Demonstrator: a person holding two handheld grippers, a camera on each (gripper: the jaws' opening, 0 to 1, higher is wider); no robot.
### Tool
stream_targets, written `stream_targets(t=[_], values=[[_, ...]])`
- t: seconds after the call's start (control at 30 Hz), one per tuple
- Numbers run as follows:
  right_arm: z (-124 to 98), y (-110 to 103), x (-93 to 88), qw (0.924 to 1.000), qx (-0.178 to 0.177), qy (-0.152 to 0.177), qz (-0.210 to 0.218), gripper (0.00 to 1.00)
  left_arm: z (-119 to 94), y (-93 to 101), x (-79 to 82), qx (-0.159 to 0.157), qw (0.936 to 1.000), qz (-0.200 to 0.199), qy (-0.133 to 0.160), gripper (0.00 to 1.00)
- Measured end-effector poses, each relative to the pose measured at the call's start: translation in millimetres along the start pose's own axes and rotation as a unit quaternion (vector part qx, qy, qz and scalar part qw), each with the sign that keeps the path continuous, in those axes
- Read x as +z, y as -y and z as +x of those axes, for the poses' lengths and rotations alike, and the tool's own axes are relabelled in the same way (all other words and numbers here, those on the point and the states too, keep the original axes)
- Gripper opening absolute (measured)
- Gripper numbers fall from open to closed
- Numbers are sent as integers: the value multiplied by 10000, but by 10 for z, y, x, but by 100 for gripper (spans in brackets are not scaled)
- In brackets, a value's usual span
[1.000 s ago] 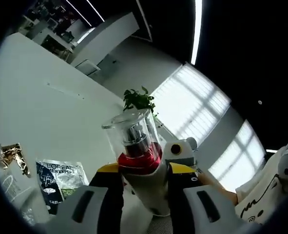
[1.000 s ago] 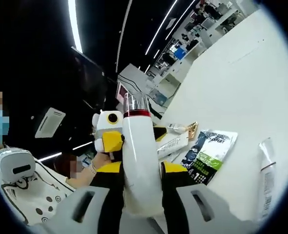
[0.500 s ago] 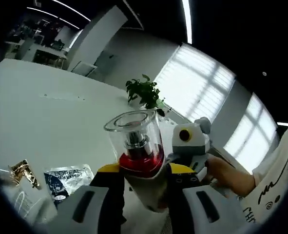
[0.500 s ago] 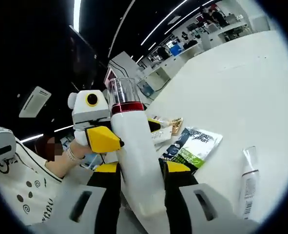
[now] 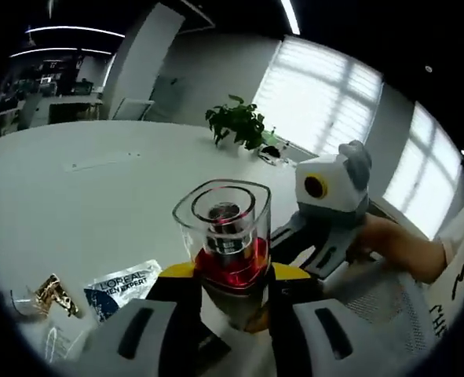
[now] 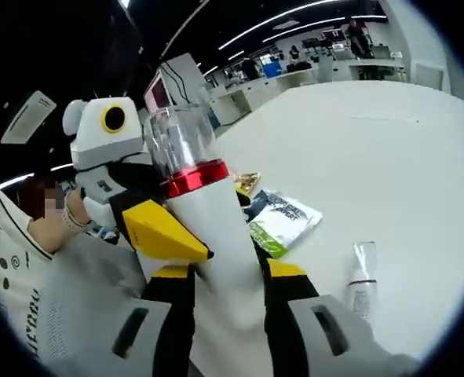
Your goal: Arrange the skincare products in the storage area until every visible bottle or jar stands upright without overlapping.
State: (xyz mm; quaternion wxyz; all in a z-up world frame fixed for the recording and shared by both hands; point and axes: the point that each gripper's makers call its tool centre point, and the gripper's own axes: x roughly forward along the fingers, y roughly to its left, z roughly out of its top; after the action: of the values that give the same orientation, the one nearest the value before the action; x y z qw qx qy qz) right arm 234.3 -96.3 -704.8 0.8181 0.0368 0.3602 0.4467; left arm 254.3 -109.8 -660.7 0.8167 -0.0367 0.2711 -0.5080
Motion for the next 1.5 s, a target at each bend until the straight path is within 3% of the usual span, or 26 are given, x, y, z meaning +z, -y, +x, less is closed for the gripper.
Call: stream_targets(t=[0.37,0.87,1.03,1.3,1.43,1.5], values=[[60,62,-66,9980,-365,-307,-412,32,54,-85,-88,226,9974,574,-374,25],[134,94,2,9961,-485,-193,-715,31,24,-90,-103,499,9918,1037,-560,25],[136,132,14,9932,-632,-200,-962,31,43,-18,-95,594,9880,1310,-568,26],[133,187,-3,9892,-850,-271,-1166,30,123,-55,-38,735,9820,1666,-497,26],[121,299,-88,9801,-1123,-615,-1516,27,172,-61,-31,844,9758,1954,-499,26],[112,290,-114,9792,-1148,-672,-1530,23,166,-72,-11,950,9735,2026,-473,26]])
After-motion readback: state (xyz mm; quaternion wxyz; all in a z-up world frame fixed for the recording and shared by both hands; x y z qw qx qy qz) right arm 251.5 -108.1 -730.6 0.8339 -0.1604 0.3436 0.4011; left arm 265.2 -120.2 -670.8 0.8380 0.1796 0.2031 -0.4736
